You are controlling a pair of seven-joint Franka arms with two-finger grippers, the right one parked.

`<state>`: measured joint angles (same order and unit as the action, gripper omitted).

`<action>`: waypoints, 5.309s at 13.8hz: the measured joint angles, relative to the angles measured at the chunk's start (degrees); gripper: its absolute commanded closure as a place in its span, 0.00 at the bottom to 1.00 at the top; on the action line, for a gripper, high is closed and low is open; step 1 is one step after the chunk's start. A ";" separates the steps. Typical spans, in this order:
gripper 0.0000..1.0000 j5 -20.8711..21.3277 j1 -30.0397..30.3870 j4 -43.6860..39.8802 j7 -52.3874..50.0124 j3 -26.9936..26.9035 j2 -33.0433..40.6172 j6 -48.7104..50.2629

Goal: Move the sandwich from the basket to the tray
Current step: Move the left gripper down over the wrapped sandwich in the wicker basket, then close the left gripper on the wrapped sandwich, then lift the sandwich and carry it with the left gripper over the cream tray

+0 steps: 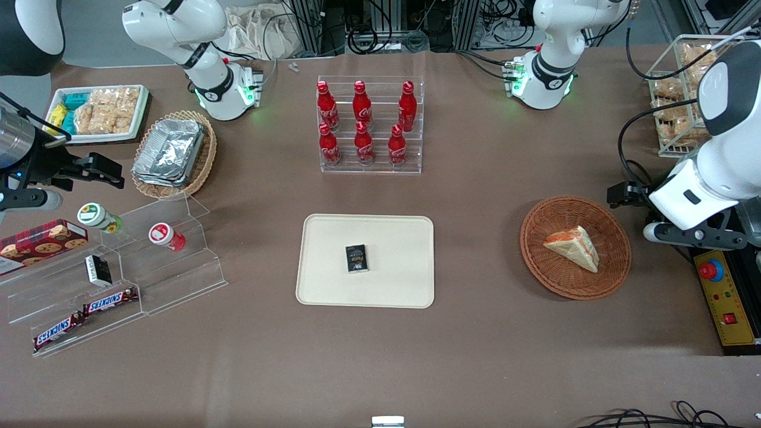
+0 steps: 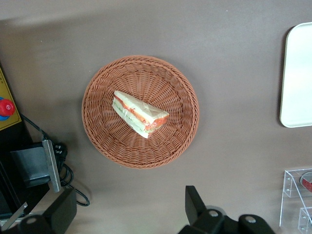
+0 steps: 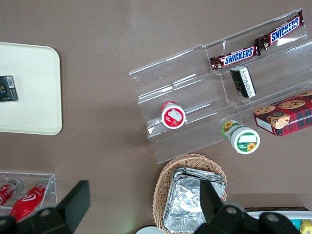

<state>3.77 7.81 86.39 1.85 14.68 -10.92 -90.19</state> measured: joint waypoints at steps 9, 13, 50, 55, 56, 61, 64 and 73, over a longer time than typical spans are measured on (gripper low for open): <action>0.00 0.54 0.11 2.01 -12.66 -0.26 -2.54 -1.28; 0.00 0.68 2.06 13.64 -27.22 -0.50 -2.98 -17.97; 1.00 3.43 -0.17 0.79 -58.82 2.72 -11.62 -11.99; 1.00 3.39 -11.38 -6.86 -47.71 3.24 -12.88 -3.87; 1.00 3.40 -14.71 -7.11 -47.88 3.26 -14.26 -3.90; 0.98 3.42 -25.60 -10.46 -48.18 3.14 -25.37 -14.31; 0.98 7.18 -29.57 -12.36 -48.52 2.96 -33.23 -21.51; 0.85 13.29 -32.74 -18.69 -50.11 2.88 -42.27 -23.88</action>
<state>17.07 -24.93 67.71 -48.26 17.56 -53.19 -114.07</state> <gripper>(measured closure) 0.841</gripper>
